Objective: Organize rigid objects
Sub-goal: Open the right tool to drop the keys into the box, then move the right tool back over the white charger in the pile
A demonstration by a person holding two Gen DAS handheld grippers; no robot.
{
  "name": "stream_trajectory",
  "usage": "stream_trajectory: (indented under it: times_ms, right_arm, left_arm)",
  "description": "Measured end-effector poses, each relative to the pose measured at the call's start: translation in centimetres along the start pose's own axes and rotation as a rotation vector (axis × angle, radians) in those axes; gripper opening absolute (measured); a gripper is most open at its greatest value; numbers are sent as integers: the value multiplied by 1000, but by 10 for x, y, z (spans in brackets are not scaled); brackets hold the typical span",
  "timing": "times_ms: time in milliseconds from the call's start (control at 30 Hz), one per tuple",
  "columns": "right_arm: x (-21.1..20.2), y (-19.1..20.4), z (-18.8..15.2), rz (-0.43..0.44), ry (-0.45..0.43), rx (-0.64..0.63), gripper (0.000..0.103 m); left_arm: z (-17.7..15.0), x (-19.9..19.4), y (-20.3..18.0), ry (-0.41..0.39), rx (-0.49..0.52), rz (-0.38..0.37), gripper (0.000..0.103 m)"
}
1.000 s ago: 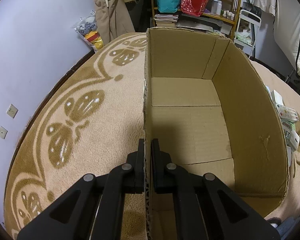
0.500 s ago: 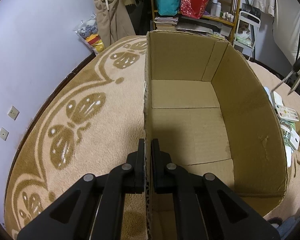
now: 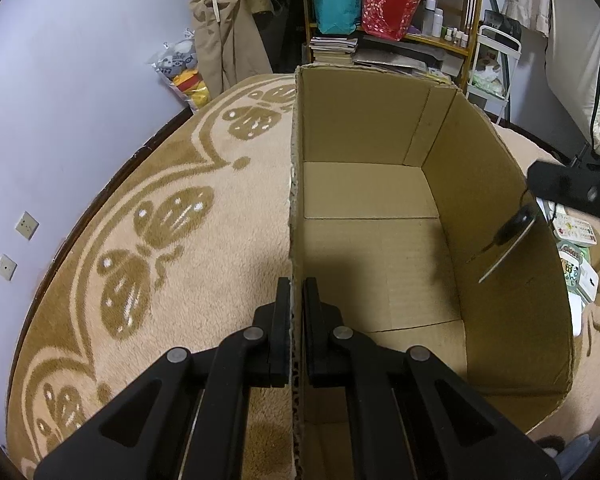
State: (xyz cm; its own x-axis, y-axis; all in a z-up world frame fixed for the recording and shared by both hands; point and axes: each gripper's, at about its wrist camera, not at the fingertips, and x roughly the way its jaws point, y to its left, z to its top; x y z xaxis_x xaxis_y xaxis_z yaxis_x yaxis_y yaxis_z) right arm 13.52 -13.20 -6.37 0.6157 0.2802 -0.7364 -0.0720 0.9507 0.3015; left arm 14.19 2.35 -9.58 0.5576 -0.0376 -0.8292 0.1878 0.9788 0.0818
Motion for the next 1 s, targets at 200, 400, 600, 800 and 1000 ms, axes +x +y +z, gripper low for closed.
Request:
stream_trajectory:
  times_ms: [200, 400, 600, 800, 1000]
  right_arm:
    - [4, 11, -8, -44, 10, -60, 4]
    - [1, 8, -4, -44, -6, -53, 17]
    - [-12, 5, 0, -46, -46, -39, 70]
    - [-30, 2, 4, -94, -110, -29, 95]
    - [-40, -18, 4, -116, -115, 20, 103]
  left_arm:
    - [-3, -3, -1, -5, 3, 6, 5]
    - [-3, -6, 0, -4, -12, 5, 5]
    - [-2, -10, 1, -3, -23, 6, 5]
    - [-1, -10, 0, -2, -29, 7, 6]
    - [-1, -12, 0, -11, -38, 13, 6]
